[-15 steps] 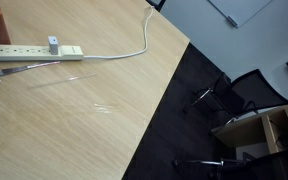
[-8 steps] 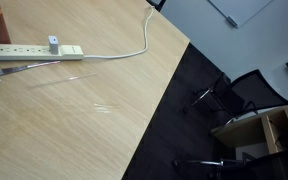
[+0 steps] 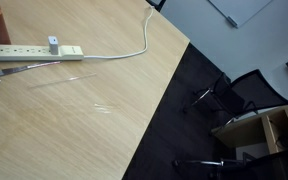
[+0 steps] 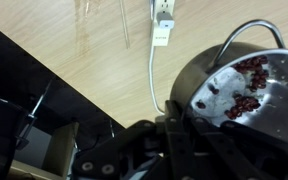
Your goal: Move the silver pot to the right
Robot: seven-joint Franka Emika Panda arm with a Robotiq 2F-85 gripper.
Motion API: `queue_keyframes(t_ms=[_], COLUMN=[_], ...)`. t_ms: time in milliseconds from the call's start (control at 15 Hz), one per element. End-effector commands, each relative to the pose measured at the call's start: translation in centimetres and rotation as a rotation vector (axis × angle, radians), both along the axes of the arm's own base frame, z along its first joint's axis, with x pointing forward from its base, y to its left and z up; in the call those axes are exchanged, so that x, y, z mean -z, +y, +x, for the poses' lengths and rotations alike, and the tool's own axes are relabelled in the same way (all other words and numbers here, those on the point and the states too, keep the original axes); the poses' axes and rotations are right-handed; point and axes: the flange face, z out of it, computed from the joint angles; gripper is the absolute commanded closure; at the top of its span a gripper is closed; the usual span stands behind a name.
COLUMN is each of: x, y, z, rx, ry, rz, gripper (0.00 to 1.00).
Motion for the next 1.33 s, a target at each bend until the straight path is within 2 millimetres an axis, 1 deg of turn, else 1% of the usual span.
queue_keyframes(t_ms=[0,133,200,333,400,467,667,800,867,1000,1067,1133,1200,1267], x=[-0.1,0.4,0.7,1.3,1.6,1.7,1.9,1.9,2.0,2.4,2.7,3.1,3.5,4.3], y=[-5.0,-8.7,-10.3,-12.2,-12.0,-12.5,-11.9,-11.9,-12.2,-13.3,-14.2,-15.2,-16.6,-18.0], z=[0.0,-0.6,-1.3,-2.4,-1.5,-1.6,-1.5,-1.5,-1.3,-0.8,-0.5,-0.3,0.0,0.0], rx=[0.181,0.284,0.337,0.424,0.367,0.379,0.369,0.370,0.371,0.390,0.402,0.416,0.439,0.460], ry=[0.038,0.090,0.121,0.192,0.159,0.170,0.172,0.172,0.174,0.173,0.163,0.156,0.138,0.128], rz=[0.077,0.138,0.162,0.218,0.168,0.173,0.171,0.171,0.170,0.171,0.164,0.155,0.130,0.114], gripper=[0.99,0.99,0.99,0.99,0.99,0.94,0.94,0.94,0.99,0.99,0.99,0.99,0.99,0.99])
